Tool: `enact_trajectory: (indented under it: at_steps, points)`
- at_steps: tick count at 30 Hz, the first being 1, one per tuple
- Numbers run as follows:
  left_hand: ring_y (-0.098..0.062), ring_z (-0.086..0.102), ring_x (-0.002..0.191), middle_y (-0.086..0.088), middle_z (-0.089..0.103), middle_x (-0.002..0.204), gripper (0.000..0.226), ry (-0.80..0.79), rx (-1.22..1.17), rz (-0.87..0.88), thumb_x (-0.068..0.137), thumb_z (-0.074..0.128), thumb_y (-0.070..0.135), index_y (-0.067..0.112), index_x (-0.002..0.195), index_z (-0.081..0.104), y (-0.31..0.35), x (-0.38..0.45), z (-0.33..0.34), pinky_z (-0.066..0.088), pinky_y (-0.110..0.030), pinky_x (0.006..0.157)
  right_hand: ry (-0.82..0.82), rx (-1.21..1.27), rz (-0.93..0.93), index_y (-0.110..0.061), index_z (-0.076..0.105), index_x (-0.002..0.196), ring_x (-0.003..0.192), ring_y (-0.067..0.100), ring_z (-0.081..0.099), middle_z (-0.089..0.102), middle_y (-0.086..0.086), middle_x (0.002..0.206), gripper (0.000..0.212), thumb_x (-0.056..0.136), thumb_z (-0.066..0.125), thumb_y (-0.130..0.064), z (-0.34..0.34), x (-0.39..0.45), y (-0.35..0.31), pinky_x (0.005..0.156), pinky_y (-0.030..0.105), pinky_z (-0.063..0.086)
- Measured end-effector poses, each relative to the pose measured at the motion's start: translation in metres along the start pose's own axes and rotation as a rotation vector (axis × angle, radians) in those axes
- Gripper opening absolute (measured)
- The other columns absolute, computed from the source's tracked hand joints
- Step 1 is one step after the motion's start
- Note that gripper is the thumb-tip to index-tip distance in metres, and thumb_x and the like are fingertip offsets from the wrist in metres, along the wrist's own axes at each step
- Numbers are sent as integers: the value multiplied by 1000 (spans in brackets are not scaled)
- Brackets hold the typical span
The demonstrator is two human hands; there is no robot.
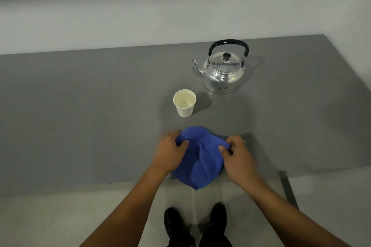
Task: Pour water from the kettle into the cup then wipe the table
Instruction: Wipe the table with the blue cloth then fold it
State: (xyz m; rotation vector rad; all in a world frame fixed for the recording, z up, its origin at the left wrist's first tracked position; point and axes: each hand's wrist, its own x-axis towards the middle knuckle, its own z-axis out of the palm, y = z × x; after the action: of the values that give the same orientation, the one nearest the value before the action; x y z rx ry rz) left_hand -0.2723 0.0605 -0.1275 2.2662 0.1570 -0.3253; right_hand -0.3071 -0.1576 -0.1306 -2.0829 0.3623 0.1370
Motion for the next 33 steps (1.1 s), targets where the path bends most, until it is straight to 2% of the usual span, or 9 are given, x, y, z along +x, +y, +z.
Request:
enact_trajectory:
  at_steps: [4,7,11,14,19,22,25,29,33]
  points:
    - [-9,66,80,9,70,85,6,46,-284,-80,100,60,27,28,95,62,-8,-9,-21,47,-21,66,22,247,121,-41,50,92,82,21,71,70,-3,93,17,98,61,-29,11,0,-20,69,50,63]
    - [-9,74,88,8,77,95,9,35,-475,-96,100,62,24,29,107,64,-23,-19,-44,59,-28,76,-60,456,185,-53,56,94,81,18,76,74,2,104,30,92,71,-28,24,0,-37,61,39,63]
    - [-20,75,101,-3,80,104,27,96,-673,-124,99,64,12,24,122,56,-48,-29,-78,60,-40,88,-253,539,41,-45,48,130,100,21,75,79,8,105,71,80,75,-2,54,-1,-57,86,38,59]
    - [-26,75,101,-11,78,108,45,151,-752,-103,97,62,-2,26,131,51,-65,-31,-107,61,-37,85,-301,364,-85,-39,63,114,99,18,73,77,2,105,55,79,72,2,81,-1,-81,86,35,58]
    - [-5,63,124,21,68,129,59,131,-575,-7,91,63,-11,26,136,62,-87,-22,-156,53,-28,102,-380,195,-209,-41,67,123,89,10,66,69,1,118,63,81,68,6,123,16,-121,81,17,51]
    - [-8,72,97,20,70,125,71,129,-472,-33,89,64,-8,42,140,58,-99,-11,-184,59,-22,83,-396,126,-269,-34,60,137,113,19,62,57,-3,136,72,79,69,7,143,31,-138,99,30,51]
    - [-23,57,70,3,72,105,80,116,-285,-44,88,66,-4,52,144,49,-113,2,-208,56,-27,69,-432,31,-266,-33,51,147,123,21,57,46,-3,147,79,80,69,5,163,48,-148,100,28,48]
    - [-15,69,102,7,54,145,86,68,-119,-48,85,69,-4,44,151,43,-129,20,-226,53,-15,82,-506,-78,-243,-29,41,154,132,19,49,36,-3,154,82,83,64,4,187,60,-156,93,20,40]
    - [-28,52,129,-1,36,157,88,-39,253,-56,84,74,9,30,159,32,-145,34,-226,42,-29,100,-576,-257,-198,-26,30,159,105,20,56,23,1,156,82,85,51,4,200,65,-158,77,26,50]
